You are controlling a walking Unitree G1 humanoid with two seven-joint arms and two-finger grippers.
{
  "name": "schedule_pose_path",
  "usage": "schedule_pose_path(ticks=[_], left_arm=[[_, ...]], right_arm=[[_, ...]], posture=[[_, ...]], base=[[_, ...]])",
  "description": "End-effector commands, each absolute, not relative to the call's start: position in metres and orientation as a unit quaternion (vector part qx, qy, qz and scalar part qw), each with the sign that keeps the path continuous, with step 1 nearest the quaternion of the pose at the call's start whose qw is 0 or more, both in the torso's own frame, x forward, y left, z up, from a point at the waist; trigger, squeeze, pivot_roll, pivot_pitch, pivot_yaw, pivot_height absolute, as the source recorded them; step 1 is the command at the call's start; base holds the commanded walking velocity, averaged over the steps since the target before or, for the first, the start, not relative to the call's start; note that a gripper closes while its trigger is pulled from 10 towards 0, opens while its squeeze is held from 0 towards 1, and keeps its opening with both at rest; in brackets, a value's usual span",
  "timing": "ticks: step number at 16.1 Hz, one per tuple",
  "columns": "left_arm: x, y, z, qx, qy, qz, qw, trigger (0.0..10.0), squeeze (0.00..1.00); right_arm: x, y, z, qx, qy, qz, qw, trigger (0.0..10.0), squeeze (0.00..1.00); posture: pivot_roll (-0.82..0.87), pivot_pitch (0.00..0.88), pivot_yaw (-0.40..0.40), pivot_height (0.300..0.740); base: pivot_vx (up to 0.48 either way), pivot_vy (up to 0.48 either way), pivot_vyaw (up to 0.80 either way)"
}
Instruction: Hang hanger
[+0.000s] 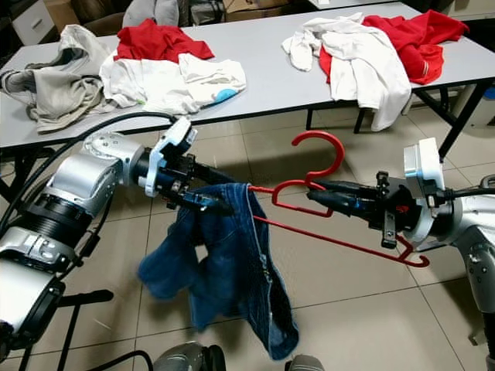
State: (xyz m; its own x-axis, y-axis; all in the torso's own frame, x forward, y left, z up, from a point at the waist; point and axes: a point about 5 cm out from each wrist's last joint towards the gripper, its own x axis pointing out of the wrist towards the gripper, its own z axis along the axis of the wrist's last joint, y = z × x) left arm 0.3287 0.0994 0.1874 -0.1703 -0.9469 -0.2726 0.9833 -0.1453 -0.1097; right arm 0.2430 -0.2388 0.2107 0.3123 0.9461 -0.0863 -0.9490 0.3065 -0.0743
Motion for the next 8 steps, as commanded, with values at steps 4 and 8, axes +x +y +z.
schedule_pose_path(ticks=[4,8], left_arm=[[0.3281,0.0970,0.1917,0.086,0.139,-0.760,0.629,0.0,0.00],[0.3260,0.0944,0.1910,0.077,0.140,-0.766,0.623,0.0,0.00]], right_arm=[[0.2456,-0.2351,0.2224,-0.062,0.001,0.606,0.793,10.0,0.00],[0.2458,-0.2355,0.2237,-0.059,0.006,0.611,0.789,10.0,0.00]], posture=[[-0.18,0.000,0.129,0.740],[-0.19,0.000,0.125,0.740]], base=[[0.000,0.000,0.00],[0.000,0.000,0.00]])
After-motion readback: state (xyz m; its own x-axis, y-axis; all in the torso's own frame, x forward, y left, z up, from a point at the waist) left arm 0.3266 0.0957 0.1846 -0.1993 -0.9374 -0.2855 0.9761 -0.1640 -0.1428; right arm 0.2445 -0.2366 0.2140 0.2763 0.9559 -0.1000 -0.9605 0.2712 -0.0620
